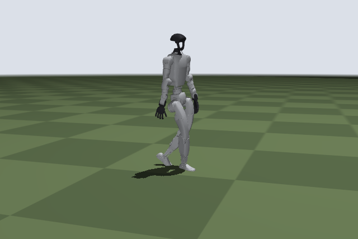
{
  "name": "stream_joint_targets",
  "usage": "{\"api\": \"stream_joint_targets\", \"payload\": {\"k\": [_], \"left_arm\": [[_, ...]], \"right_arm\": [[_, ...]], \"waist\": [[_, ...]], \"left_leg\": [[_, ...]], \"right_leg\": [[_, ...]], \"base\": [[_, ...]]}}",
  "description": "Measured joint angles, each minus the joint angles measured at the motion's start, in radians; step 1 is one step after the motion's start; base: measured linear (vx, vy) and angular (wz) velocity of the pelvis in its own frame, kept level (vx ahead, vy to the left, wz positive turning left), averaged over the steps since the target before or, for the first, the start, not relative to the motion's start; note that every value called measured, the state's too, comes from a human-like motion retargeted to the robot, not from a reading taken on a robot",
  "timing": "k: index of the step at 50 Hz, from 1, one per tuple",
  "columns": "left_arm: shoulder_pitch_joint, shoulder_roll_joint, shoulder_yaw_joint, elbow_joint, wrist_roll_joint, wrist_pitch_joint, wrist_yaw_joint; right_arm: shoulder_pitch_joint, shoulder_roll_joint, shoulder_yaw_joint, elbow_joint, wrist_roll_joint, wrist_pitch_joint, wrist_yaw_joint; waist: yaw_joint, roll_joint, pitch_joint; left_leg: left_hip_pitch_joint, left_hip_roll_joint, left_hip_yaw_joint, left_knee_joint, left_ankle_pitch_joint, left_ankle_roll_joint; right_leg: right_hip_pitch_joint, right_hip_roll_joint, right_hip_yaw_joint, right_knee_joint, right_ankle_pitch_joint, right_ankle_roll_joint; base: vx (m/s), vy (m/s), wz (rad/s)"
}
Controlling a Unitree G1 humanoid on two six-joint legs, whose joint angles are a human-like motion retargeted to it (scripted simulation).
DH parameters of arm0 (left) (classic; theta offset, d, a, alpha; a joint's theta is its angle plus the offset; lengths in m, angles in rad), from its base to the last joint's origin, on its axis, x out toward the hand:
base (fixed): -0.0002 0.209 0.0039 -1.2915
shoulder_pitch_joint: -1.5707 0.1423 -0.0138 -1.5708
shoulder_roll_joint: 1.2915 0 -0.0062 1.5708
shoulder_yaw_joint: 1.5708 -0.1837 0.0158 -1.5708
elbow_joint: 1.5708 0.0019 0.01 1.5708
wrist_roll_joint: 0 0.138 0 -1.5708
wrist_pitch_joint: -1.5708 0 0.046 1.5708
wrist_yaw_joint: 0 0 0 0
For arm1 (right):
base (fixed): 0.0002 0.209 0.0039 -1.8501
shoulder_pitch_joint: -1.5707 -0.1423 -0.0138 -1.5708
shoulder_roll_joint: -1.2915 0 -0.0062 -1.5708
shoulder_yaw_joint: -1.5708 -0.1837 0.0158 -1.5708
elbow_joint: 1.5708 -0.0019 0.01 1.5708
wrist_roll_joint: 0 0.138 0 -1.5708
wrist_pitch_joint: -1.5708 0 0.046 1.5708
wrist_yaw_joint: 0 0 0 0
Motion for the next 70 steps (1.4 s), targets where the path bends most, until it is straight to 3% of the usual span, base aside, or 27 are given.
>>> {"api": "stream_joint_targets", "payload": {"k": [2,5,8,10,13,16,18,20,22,26,33,37,39,45,53,57,59,63,65,70], "left_arm": [[0.01,0.002,0.012,0.019,-0.007,0.004,0.022],[0.022,0.012,0.034,0.052,-0.023,-0.006,0.027],[0.042,0.02,0.065,0.086,-0.02,0.001,0.021],[0.061,0.022,0.084,0.109,-0.02,0.008,0.026],[0.088,0.011,0.104,0.152,-0.023,0.016,0.034],[0.102,0.009,0.123,0.192,-0.016,0.029,0.024],[0.109,0.012,0.137,0.205,-0.009,0.037,0.008],[0.125,0.007,0.161,0.19,0.005,0.042,-0.012],[0.147,-0.007,0.194,0.162,0.005,0.036,-0.017],[0.176,-0.025,0.246,0.133,-0.049,0.022,-0.011],[0.145,0.009,0.234,0.136,-0.088,0.047,0.004],[0.126,0.022,0.215,0.109,-0.109,0.039,0.039],[0.118,0.027,0.201,0.098,-0.123,0.034,0.046],[0.066,0.039,0.167,0.077,-0.119,0.041,0.049],[0.018,0.037,0.102,0.01,-0.109,0.022,0.045],[0.017,0.023,0.08,-0.014,-0.101,0.01,0.046],[0.018,0.015,0.075,-0.013,-0.094,0.006,0.039],[0.017,0.01,0.057,0.028,-0.091,0.002,0.031],[0.013,0.009,0.041,0.087,-0.102,0.006,0.048],[0.016,0.018,0.026,0.182,-0.051,0.039,-0.009]], "right_arm": [[-0.024,0.007,0.004,-0.014,0.012,-0.005,-0.001],[-0.062,0.014,0.027,-0.044,0.009,-0.003,0.011],[-0.095,0.023,0.042,-0.084,-0.027,-0.006,0.006],[-0.113,0.03,0.058,-0.109,-0.045,-0.012,0.004],[-0.129,0.037,0.079,-0.148,-0.062,-0.019,0.015],[-0.147,0.047,0.096,-0.181,-0.068,-0.027,0.028],[-0.158,0.059,0.107,-0.197,-0.068,-0.033,0.034],[-0.168,0.071,0.12,-0.204,-0.067,-0.038,0.041],[-0.169,0.078,0.132,-0.202,-0.076,-0.039,0.055],[-0.15,0.095,0.138,-0.184,-0.109,-0.038,0.055],[-0.054,0.101,0.103,-0.151,-0.087,-0.009,0.034],[-0.024,0.087,0.086,-0.156,-0.108,0.004,0.024],[-0.014,0.078,0.081,-0.15,-0.102,0.005,0.01],[0.016,0.059,0.04,-0.116,-0.068,0.005,0.008],[0.048,0.046,0.018,-0.032,-0.044,0.023,0.0],[0.069,0.05,0.019,-0.007,-0.047,0.029,0.004],[0.075,0.053,0.024,-0.001,-0.046,0.027,0.01],[0.082,0.065,0.037,0.001,-0.039,0.022,0.016],[0.091,0.071,0.057,-0.004,-0.033,0.015,0.019],[0.076,0.094,0.081,-0.013,-0.094,0.014,0.022]], "waist": [[0.016,-0.01,0.011],[0.041,-0.007,0.01],[0.069,0.011,-0.003],[0.084,0.019,-0.017],[0.06,0.016,-0.052],[0.04,0.031,-0.067],[0.037,0.053,-0.06],[0.034,0.074,-0.048],[0.036,0.073,-0.048],[0.036,0.053,-0.064],[0.065,0.026,-0.095],[0.043,0.047,-0.097],[0.016,0.073,-0.089],[-0.025,0.093,-0.076],[-0.042,0.033,-0.055],[-0.048,0.018,-0.05],[-0.048,0.014,-0.05],[-0.069,0.005,-0.043],[-0.079,-0.008,-0.049],[-0.094,-0.028,-0.078]], "left_leg": [[-0.099,0.012,-0.049,0.188,0.013,0.0],[-0.237,0.077,-0.055,0.407,-0.115,0.0],[-0.342,0.111,-0.03,0.463,-0.185,0.0],[-0.401,0.086,-0.009,0.412,-0.2,0.0],[-0.456,-0.032,0.019,0.171,-0.169,0.0],[-0.469,-0.116,-0.088,-0.09,-0.13,-0.122],[-0.458,-0.13,-0.18,-0.216,-0.091,-0.217],[-0.433,-0.122,-0.228,-0.296,0.012,-0.271],[-0.41,-0.123,-0.214,-0.31,0.108,-0.204],[-0.385,-0.134,-0.174,-0.278,0.02,-0.112],[-0.329,-0.134,-0.16,-0.271,-0.051,-0.046],[-0.3,-0.091,-0.163,-0.293,-0.066,-0.049],[-0.271,-0.058,-0.166,-0.314,-0.068,-0.051],[-0.208,-0.015,-0.134,-0.384,-0.063,-0.076],[-0.115,-0.091,-0.122,-0.459,-0.062,-0.069],[-0.07,-0.116,-0.133,-0.468,-0.076,-0.05],[-0.051,-0.117,-0.128,-0.465,-0.08,-0.051],[-0.012,-0.117,-0.161,-0.446,-0.088,-0.041],[0.016,-0.118,-0.164,-0.445,-0.095,-0.037],[0.04,-0.092,-0.146,-0.414,-0.106,-0.032]], "right_leg": [[0.044,-0.007,0.003,-0.056,0.011,-0.001],[0.091,-0.008,-0.028,-0.135,0.026,0.001],[0.122,0.002,-0.054,-0.205,0.057,0.019],[0.135,-0.005,-0.061,-0.248,0.084,0.042],[0.134,-0.063,-0.084,-0.295,0.12,0.091],[0.141,-0.057,-0.1,-0.302,0.114,0.111],[0.158,-0.022,-0.086,-0.303,0.106,0.114],[0.184,0.015,-0.078,-0.302,0.097,0.119],[0.208,0.017,-0.06,-0.295,0.088,0.138],[0.236,0.004,-0.024,-0.263,0.069,0.18],[0.269,-0.031,-0.066,-0.2,0.103,0.282],[0.204,-0.018,-0.069,-0.052,0.229,0.365],[0.146,-0.008,-0.066,0.077,0.253,0.361],[-0.032,-0.006,-0.104,0.264,0.155,0.357],[-0.142,-0.003,-0.034,-0.004,0.058,0.211],[-0.145,0.003,0.02,-0.102,0.164,0.097],[-0.135,0.003,0.037,-0.121,0.21,0.07],[-0.108,-0.015,0.082,-0.09,0.231,0.093],[-0.093,-0.022,0.126,-0.077,0.268,0.137],[-0.084,-0.038,0.118,-0.028,0.262,0.143]], "base": [[0.28,-0.11,-0.26],[0.2,-0.03,-0.25],[0.17,0.29,-0.24],[0.01,0.53,-0.07],[0.1,0.6,0.5],[0.2,0.24,0.24],[0.3,0.08,-0.33],[0.24,0.02,-0.4],[0.35,0.08,-0.53],[0.4,0.14,-0.58],[0.35,0.08,-0.23],[0.22,0.05,-0.24],[0.16,0.04,-0.13],[0.16,0.04,-0.19],[0.22,0.02,-0.01],[0.29,0.0,0.22],[0.36,-0.02,0.2],[0.37,-0.06,0.49],[0.4,-0.09,0.47],[0.41,-0.15,0.17]]}}
